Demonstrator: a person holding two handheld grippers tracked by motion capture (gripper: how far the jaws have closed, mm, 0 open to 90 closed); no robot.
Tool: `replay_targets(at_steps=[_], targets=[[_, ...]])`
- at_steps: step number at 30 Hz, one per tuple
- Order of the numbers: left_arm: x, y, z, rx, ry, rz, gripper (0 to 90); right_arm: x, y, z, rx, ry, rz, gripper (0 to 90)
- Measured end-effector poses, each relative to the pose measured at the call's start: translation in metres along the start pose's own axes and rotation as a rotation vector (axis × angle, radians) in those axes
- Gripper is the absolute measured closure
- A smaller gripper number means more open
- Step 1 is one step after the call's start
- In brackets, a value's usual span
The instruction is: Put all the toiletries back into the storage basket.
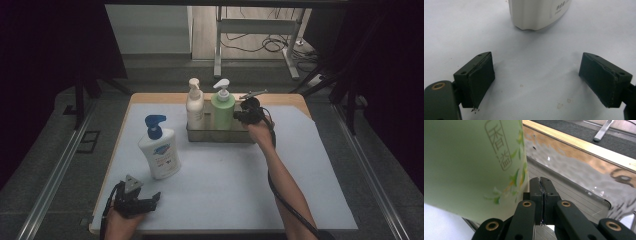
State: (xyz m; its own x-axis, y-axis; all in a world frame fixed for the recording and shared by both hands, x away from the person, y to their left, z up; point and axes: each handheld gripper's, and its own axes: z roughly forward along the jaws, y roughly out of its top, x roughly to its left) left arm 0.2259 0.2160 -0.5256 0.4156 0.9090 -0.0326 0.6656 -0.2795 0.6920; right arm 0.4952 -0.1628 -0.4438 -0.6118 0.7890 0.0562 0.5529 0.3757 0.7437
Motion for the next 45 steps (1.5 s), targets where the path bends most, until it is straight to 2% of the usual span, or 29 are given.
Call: replay_targets(at_steps=[4,8,15,25,27,40,45], targets=[[0.0,0.0,0.0,0.0,0.0,0.0,12.5,-0.001,0.001,0.003,0.007,0.008,-0.001,89.4],[0.0,0.0,0.0,0.0,-0.001,-0.001,12.5,-0.002,-0.003,0.007,0.022,0.031,0.025,89.5],[0.0,0.0,0.0,0.0,0.0,0.0,12.5,0.006,-0.002,0.013,0.035,0.04,0.002,89.5],[0.0,0.0,0.0,0.001,0.0,0.0,12.5,0.015,0.001,0.016,0.035,0.057,-0.005,89.6],[0.0,0.0,0.0,0.001,0.0,0.0,12.5,0.017,0.003,0.016,0.037,0.043,-0.01,89.6],[0.0,0.0,0.0,0.001,-0.001,0.0,12.5,0.02,0.003,0.016,0.045,0.026,-0.011,89.3],[0.0,0.0,0.0,0.0,0.0,0.0,12.5,0.017,0.002,0.015,0.038,0.019,-0.006,82.7]])
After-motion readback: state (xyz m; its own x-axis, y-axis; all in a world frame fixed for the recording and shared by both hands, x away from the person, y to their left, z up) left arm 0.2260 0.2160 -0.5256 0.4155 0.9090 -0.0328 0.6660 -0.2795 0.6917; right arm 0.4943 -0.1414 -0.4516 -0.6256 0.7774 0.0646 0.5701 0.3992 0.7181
